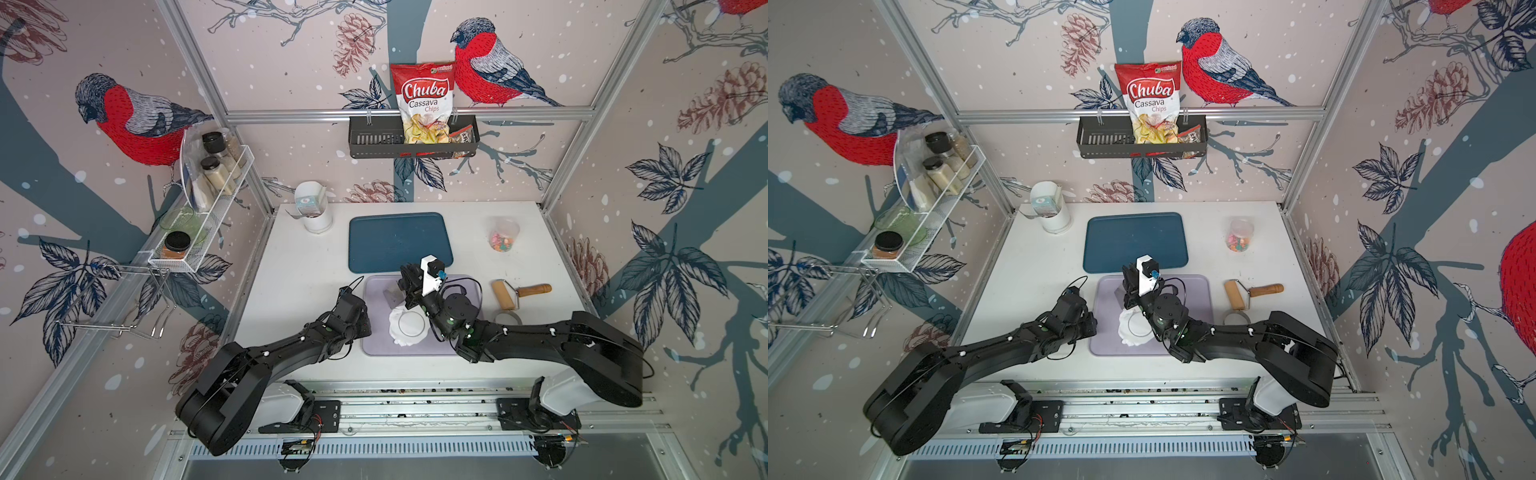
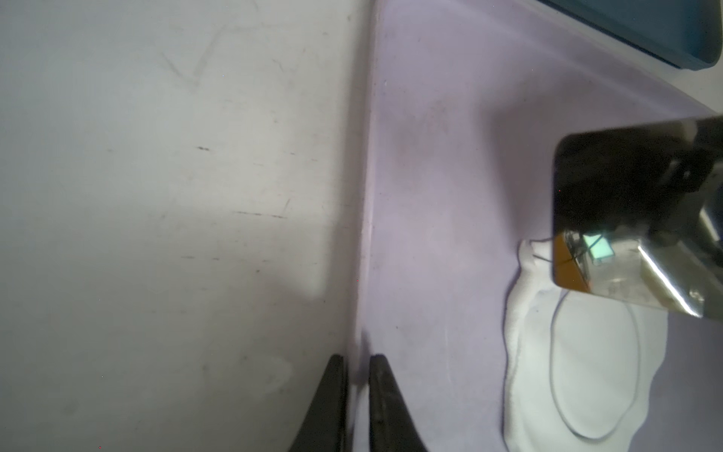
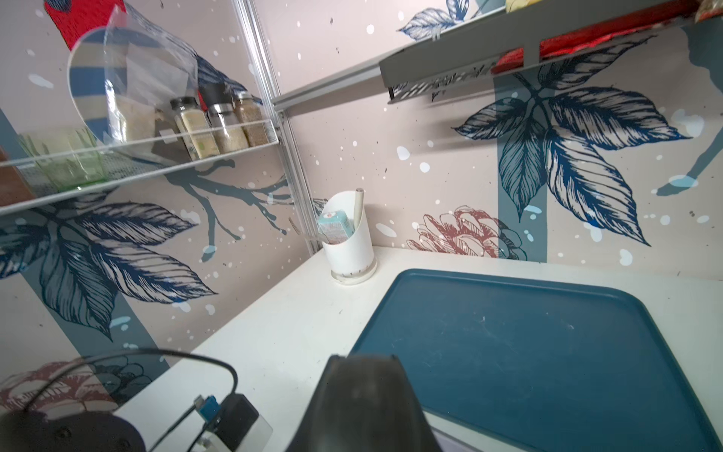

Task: Roll out the dumpling wrappers from the dough
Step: Remove the dumpling wrapper from the work surface.

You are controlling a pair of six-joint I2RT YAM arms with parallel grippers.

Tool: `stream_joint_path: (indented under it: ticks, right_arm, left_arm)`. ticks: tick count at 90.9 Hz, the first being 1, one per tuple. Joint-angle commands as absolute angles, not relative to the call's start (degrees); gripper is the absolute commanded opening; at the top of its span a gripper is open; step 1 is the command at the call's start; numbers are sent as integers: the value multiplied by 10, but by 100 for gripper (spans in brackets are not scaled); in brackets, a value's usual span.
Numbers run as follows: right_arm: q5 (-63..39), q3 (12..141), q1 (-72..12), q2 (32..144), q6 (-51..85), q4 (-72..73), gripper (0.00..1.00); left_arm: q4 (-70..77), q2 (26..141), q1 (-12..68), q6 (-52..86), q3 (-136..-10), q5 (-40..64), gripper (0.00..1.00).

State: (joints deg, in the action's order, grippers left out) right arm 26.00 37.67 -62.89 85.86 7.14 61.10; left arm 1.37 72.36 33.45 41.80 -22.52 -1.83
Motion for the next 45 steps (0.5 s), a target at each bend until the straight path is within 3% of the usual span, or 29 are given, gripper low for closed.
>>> stream_joint_path:
  ticks: [1, 45]
  right_arm:
    - [269, 382, -626, 832, 38, 614, 0]
    - [271, 325, -619, 827, 45, 616, 0]
  left_arm:
    - [0, 721, 333, 416, -223, -19, 16]
    - [12, 729, 333, 415, -222, -4, 16]
